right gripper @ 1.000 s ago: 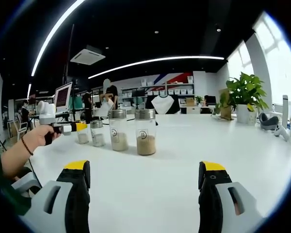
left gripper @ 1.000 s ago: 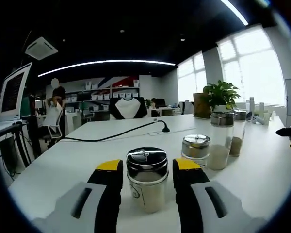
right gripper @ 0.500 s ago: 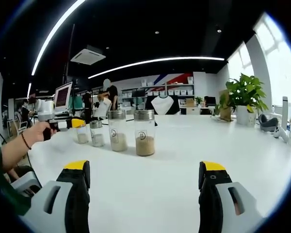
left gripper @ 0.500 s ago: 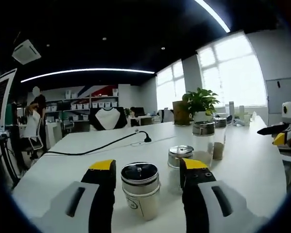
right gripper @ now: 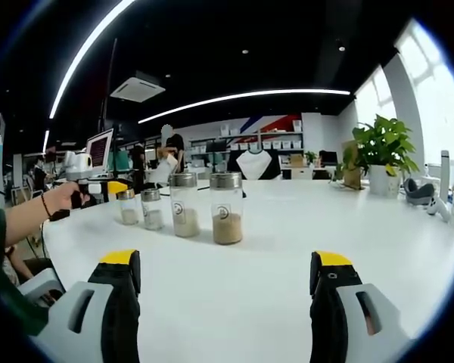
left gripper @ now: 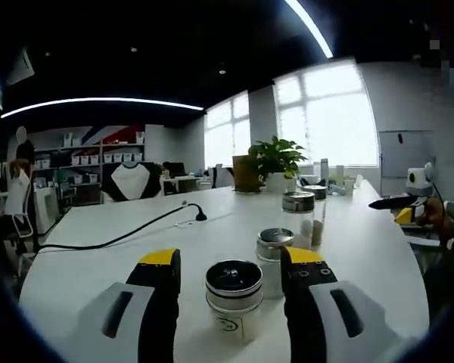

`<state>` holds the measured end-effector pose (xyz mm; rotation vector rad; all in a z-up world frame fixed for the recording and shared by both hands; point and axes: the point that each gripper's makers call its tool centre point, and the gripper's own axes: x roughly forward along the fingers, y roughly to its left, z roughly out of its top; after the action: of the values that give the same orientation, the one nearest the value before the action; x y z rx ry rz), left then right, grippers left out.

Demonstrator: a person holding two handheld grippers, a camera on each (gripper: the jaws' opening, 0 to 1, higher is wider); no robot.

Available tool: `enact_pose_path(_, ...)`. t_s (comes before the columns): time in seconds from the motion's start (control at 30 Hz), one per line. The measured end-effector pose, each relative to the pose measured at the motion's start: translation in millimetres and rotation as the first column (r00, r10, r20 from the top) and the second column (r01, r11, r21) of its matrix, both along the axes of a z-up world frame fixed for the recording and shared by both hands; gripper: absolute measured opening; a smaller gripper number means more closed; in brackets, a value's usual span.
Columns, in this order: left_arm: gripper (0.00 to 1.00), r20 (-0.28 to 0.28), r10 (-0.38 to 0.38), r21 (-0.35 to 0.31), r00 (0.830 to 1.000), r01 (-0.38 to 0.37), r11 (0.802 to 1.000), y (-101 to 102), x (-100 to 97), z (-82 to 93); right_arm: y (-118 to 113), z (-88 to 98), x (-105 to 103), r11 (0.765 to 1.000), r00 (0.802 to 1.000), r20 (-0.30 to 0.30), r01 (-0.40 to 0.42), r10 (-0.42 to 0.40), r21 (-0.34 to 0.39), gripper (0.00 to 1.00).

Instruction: Rotate the seasoning bottle until the label or dispensing opening points toward the visible target arrow and the bottle remains upright within the marked orientation range

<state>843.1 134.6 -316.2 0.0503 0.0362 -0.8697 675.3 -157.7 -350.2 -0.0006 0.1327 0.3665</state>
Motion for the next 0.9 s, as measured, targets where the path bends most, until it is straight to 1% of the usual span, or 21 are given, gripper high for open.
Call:
enact_pose_path(0.07, 0.55, -0.017, -0.020, -0.005, 1.000, 0.020, 1.000, 0.1, 0.5, -2.3, -1.1, 1.6, -0.4, 1.000, 1.000, 0.004, 0.003, -0.003, 0.000, 0.95)
enact_pose_path(0.23, 0.55, -0.037, -0.061, 0.001, 0.997, 0.061, 0.998, -1.2, -0.5, -8.7, -4.5, 3.3, -0.3, 1.000, 1.000, 0.008, 0.013, -0.013, 0.000, 0.95)
enact_pose_path(0.33, 0.52, -0.059, -0.089, -0.003, 0.994, 0.089, 0.996, -2.5, 0.0, -12.9, -4.4, 3.4, -0.5, 1.000, 1.000, 0.008, 0.012, -0.012, 0.000, 0.95)
enact_pose_path(0.43, 0.52, -0.071, -0.112, 0.009, 0.991, 0.113, 0.994, -5.5, -1.2, -16.9, -3.4, 3.8, -0.7, 1.000, 1.000, 0.008, 0.010, -0.010, -0.002, 0.95)
enact_pose_path(0.63, 0.47, -0.098, -0.142, -0.023, 0.985, 0.140, 0.990, -6.1, -2.9, -18.4, -5.0, 3.9, -0.2, 1.000, 1.000, 0.008, 0.013, -0.013, -0.003, 0.95)
enact_pose_path(0.8, 0.40, -0.100, -0.173, -0.020, 0.980, 0.171, 0.985, -10.7, -8.1, -19.0, -5.8, 4.0, 0.2, 1.000, 1.000, 0.008, 0.015, -0.015, -0.002, 0.95)
enact_pose_path(0.87, 0.35, -0.096, -0.208, -0.016, 0.973, 0.207, 0.978, -14.6, -13.2, -18.4, -5.1, 3.4, 0.2, 1.000, 1.000, 0.005, 0.013, -0.012, -0.001, 0.95)
enact_pose_path(0.9, 0.34, -0.081, -0.197, 0.013, 0.977, 0.199, 0.980, -13.6, -11.9, -19.3, -4.9, 3.2, 0.2, 1.000, 1.000, 0.005, 0.012, -0.012, -0.001, 0.95)
